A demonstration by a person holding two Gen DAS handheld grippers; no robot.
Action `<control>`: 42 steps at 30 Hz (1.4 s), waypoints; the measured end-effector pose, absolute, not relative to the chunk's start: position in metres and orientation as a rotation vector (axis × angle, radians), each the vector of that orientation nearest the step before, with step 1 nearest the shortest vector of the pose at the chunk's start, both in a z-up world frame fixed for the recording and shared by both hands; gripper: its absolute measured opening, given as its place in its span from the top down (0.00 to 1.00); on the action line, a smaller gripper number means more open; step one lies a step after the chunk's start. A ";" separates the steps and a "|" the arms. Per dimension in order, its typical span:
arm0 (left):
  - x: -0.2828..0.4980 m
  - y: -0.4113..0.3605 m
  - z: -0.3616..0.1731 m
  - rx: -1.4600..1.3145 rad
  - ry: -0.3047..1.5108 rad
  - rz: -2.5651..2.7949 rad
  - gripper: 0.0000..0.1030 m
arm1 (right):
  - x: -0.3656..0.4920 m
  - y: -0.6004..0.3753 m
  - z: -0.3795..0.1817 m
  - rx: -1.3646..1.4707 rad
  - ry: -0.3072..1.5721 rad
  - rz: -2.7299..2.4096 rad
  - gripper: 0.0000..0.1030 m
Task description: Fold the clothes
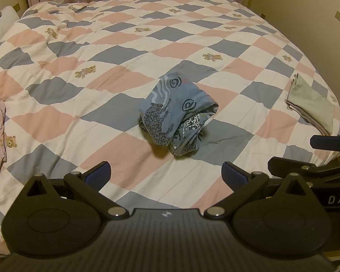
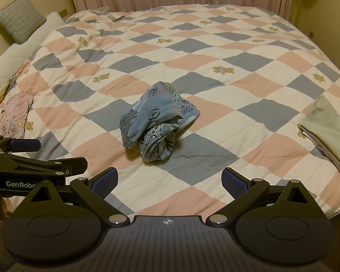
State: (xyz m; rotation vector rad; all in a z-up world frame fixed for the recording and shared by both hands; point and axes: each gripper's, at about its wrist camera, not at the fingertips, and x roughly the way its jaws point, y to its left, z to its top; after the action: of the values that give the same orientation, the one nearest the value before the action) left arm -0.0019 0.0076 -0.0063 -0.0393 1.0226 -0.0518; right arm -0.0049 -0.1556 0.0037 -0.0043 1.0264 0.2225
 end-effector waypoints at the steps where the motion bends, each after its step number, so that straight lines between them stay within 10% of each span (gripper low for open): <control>1: -0.002 0.008 -0.006 -0.040 1.023 -0.051 0.01 | -0.005 -0.155 0.004 -0.005 1.026 0.222 0.02; 42: 0.001 0.014 -0.008 -0.041 1.034 -0.051 0.01 | 0.000 -0.152 -0.002 -0.003 1.036 0.233 0.02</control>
State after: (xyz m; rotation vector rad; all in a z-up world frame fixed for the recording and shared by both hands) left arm 0.0006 0.0135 -0.0080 -0.0414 1.0339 -0.0512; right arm 0.0003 -0.1522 -0.0017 -0.0034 1.0365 0.2331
